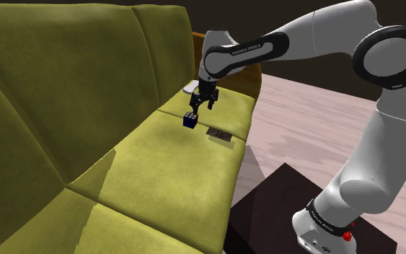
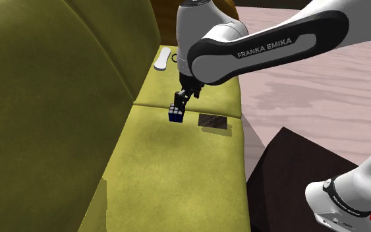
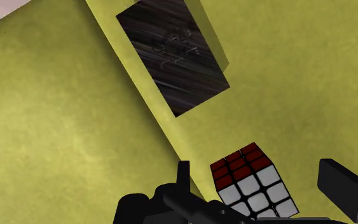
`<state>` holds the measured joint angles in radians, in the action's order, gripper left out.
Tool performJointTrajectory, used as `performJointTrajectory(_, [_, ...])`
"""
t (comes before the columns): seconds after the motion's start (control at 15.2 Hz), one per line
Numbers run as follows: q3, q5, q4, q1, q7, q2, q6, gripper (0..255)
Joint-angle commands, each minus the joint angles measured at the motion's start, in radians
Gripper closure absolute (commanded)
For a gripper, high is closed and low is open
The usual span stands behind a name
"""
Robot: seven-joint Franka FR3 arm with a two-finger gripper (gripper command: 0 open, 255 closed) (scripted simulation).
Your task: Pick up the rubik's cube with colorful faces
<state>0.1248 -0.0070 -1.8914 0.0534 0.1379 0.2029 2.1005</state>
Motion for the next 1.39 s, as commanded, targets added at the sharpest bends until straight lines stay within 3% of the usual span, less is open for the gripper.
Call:
performJointTrajectory(0.0, [0.003, -0.014, 0.074, 0.01, 0.009, 0.086, 0.001, 0])
performJointTrajectory(0.13, [0.003, -0.024, 0.138, 0.019, 0.014, 0.156, -0.001, 0])
performJointTrajectory(0.73, [0.0, -0.031, 0.098, 0.021, 0.017, 0.202, 0.083, 0])
performJointTrajectory(0.79, [-0.001, -0.031, 0.102, 0.02, 0.015, 0.204, 0.082, 255])
performJointTrajectory(1.32, [0.0, -0.032, 0.105, 0.022, 0.018, 0.207, 0.082, 255])
